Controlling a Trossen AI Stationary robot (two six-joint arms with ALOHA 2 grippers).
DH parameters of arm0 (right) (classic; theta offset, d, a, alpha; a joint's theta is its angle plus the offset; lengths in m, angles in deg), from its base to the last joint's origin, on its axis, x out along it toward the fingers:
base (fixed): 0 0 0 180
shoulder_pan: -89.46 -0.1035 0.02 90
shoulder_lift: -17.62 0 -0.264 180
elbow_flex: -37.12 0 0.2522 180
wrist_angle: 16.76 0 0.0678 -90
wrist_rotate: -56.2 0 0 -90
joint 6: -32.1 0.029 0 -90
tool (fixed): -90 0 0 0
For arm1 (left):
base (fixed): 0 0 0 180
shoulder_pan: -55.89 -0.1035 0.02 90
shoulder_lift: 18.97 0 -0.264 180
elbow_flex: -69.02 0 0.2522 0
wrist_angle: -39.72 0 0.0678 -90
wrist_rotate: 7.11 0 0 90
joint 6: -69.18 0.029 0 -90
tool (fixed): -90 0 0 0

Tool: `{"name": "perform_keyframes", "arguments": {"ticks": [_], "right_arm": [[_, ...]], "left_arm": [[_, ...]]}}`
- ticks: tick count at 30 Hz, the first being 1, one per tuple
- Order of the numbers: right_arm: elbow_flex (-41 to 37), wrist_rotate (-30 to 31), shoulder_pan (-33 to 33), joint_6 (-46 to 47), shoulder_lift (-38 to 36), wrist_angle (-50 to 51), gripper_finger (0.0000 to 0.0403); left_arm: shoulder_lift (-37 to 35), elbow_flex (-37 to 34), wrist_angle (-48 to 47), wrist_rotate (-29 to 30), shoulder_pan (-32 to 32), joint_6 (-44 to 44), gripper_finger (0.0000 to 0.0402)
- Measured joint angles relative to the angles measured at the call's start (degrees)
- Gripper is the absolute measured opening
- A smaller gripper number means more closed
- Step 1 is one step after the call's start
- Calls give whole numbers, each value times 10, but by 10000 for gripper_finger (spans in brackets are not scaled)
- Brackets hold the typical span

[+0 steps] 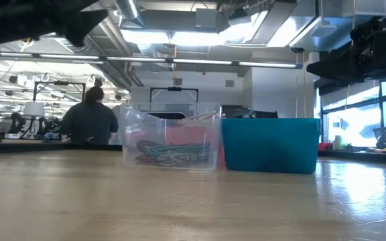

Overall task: Pick & Place USB Port
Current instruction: Return to Home Position

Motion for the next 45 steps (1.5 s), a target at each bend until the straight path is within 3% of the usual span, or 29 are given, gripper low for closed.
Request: {"name": "perform_keyframes", "arguments": {"ticks": [3, 14, 19, 25, 30, 45], "right_arm": [[0, 0, 0, 0, 0, 0, 42], [0, 0, 0, 0, 0, 0, 42], [0, 0, 0, 0, 0, 0, 42], [0, 0, 0, 0, 0, -1, 42], [0, 0, 0, 0, 0, -1, 42], [0, 0, 0, 0, 0, 0, 42]], "left_arm": [[-57, -38, -2, -1, 0, -1, 269], [-256, -39, -209, 7, 0, -7, 269], [-256, -39, -255, 8, 0, -8, 269], [-256, -39, -420, 7, 0, -47, 269], [-256, -39, -424, -27, -6, -9, 269], [-256, -39, -423, -26, -6, -1, 269]]}}
